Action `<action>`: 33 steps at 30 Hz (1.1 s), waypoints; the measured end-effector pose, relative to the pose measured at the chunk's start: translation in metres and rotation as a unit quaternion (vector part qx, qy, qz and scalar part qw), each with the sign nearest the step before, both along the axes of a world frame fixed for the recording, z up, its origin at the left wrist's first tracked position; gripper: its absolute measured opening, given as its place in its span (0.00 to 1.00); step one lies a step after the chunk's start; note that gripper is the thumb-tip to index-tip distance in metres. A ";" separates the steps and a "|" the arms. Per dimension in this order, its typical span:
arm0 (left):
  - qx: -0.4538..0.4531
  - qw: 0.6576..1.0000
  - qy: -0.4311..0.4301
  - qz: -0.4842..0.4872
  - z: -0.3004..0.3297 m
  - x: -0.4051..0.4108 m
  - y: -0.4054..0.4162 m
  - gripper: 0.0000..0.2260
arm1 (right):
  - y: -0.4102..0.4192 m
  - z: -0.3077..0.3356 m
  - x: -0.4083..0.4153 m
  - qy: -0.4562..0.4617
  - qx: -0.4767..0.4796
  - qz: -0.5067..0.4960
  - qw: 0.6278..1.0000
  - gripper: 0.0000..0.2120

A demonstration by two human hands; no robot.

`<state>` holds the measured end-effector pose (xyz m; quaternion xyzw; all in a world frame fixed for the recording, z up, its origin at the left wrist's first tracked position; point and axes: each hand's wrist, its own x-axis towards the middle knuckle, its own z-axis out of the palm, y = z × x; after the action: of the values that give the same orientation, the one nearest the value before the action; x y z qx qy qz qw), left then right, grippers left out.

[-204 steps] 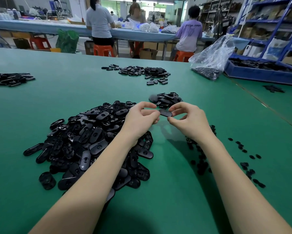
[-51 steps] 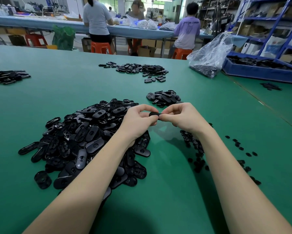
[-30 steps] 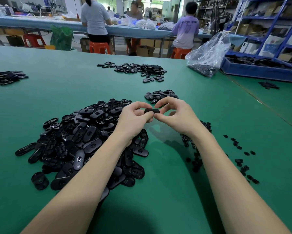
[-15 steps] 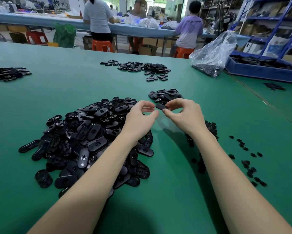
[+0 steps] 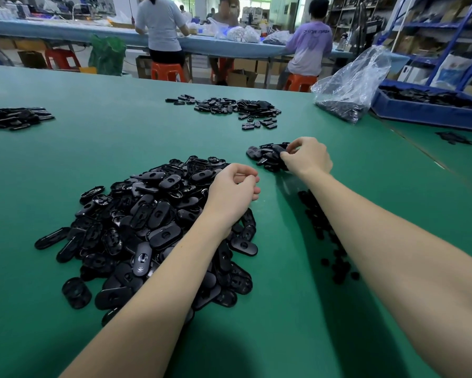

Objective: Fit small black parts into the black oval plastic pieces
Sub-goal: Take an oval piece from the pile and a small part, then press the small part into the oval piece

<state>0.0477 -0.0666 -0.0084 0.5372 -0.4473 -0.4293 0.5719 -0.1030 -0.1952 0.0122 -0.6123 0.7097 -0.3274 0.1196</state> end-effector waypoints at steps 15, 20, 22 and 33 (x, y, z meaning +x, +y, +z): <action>-0.008 0.997 0.045 0.059 -0.001 0.002 -0.005 0.07 | 0.111 0.024 -0.003 0.072 0.225 0.332 0.913 0.04; -0.007 0.997 0.034 0.062 0.001 0.002 -0.004 0.06 | 0.118 0.011 0.011 0.040 0.182 0.302 0.935 0.06; -0.008 0.997 0.034 0.064 0.001 0.001 -0.002 0.06 | 0.119 0.005 0.016 0.035 0.174 0.290 0.940 0.07; -0.016 0.999 -0.025 0.034 0.004 -0.001 0.003 0.02 | 0.115 0.031 -0.026 -0.141 0.130 0.256 0.948 0.04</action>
<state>0.0471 -0.0639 -0.0047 0.5532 -0.4497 -0.3886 0.5837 -0.1286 -0.0799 0.0432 -0.7002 0.5413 -0.2738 0.3765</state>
